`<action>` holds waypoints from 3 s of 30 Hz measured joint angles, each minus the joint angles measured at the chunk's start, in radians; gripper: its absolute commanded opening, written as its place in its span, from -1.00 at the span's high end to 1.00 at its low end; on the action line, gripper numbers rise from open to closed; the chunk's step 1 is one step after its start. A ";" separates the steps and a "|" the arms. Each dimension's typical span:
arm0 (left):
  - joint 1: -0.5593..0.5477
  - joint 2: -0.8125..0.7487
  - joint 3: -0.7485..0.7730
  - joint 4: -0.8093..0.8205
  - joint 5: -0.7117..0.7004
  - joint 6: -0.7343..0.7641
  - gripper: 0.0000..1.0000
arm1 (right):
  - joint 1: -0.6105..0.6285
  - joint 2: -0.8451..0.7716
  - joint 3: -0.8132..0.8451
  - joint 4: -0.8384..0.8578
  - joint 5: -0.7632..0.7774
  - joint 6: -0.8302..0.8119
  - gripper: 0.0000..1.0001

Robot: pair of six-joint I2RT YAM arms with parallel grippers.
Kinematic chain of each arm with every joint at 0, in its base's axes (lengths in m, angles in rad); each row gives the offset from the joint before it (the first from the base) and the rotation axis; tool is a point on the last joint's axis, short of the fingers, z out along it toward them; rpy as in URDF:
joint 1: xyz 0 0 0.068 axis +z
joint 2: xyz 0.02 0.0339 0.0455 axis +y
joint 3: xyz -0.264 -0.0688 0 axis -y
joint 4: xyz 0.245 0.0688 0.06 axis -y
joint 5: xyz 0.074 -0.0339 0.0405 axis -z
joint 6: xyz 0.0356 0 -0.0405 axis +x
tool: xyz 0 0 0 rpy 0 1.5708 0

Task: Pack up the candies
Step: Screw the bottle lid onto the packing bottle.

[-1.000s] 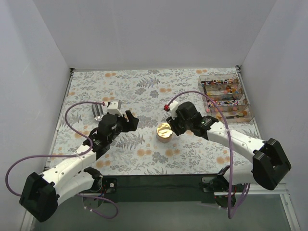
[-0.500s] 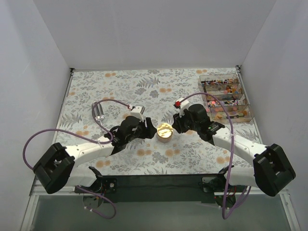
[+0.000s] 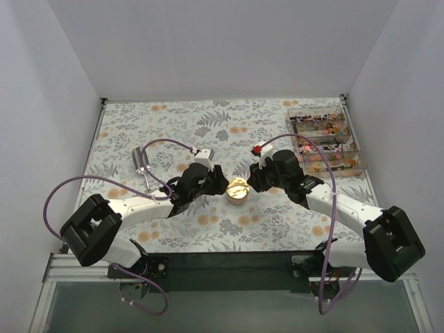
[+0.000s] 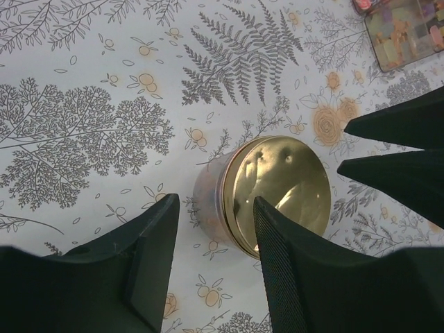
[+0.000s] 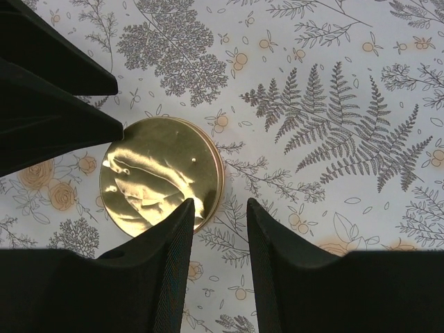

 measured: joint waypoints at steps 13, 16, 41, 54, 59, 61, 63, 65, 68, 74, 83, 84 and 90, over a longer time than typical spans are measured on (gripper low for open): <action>-0.010 0.048 0.000 0.020 0.000 -0.027 0.34 | 0.000 0.021 -0.092 0.115 -0.040 0.032 0.15; -0.011 0.048 0.000 0.020 0.000 -0.031 0.34 | 0.000 0.020 -0.096 0.125 -0.044 0.032 0.15; -0.039 0.049 0.005 0.008 -0.013 -0.033 0.35 | 0.040 -0.063 -0.107 0.128 -0.209 0.007 0.51; -0.039 0.056 0.005 0.016 -0.016 -0.067 0.44 | 0.040 -0.032 -0.175 0.215 -0.229 0.035 0.54; -0.039 0.056 0.005 0.017 -0.018 -0.071 0.47 | 0.040 -0.031 -0.122 0.177 -0.200 0.025 0.53; -0.039 0.057 0.005 0.018 -0.019 -0.071 0.47 | 0.040 -0.012 -0.087 0.178 -0.185 0.017 0.53; -0.039 0.058 0.005 0.020 -0.019 -0.072 0.47 | 0.040 0.017 -0.059 0.179 -0.172 0.006 0.51; -0.039 0.060 0.005 0.023 -0.019 -0.072 0.48 | 0.040 0.049 -0.042 0.180 -0.163 -0.002 0.51; -0.039 0.064 0.005 0.029 -0.019 -0.077 0.48 | 0.040 0.108 -0.035 0.185 -0.151 -0.010 0.52; -0.039 0.077 0.005 0.039 -0.019 -0.089 0.49 | 0.039 0.142 -0.065 0.282 -0.146 -0.011 0.50; -0.039 0.060 -0.005 0.033 -0.048 -0.084 0.32 | 0.038 0.056 -0.055 0.144 -0.158 -0.050 0.45; -0.039 0.051 -0.010 0.028 -0.056 -0.079 0.32 | 0.038 0.044 -0.048 0.127 -0.155 -0.055 0.45; -0.039 0.004 -0.021 0.021 -0.072 -0.057 0.32 | 0.039 -0.056 -0.023 0.058 -0.165 -0.071 0.52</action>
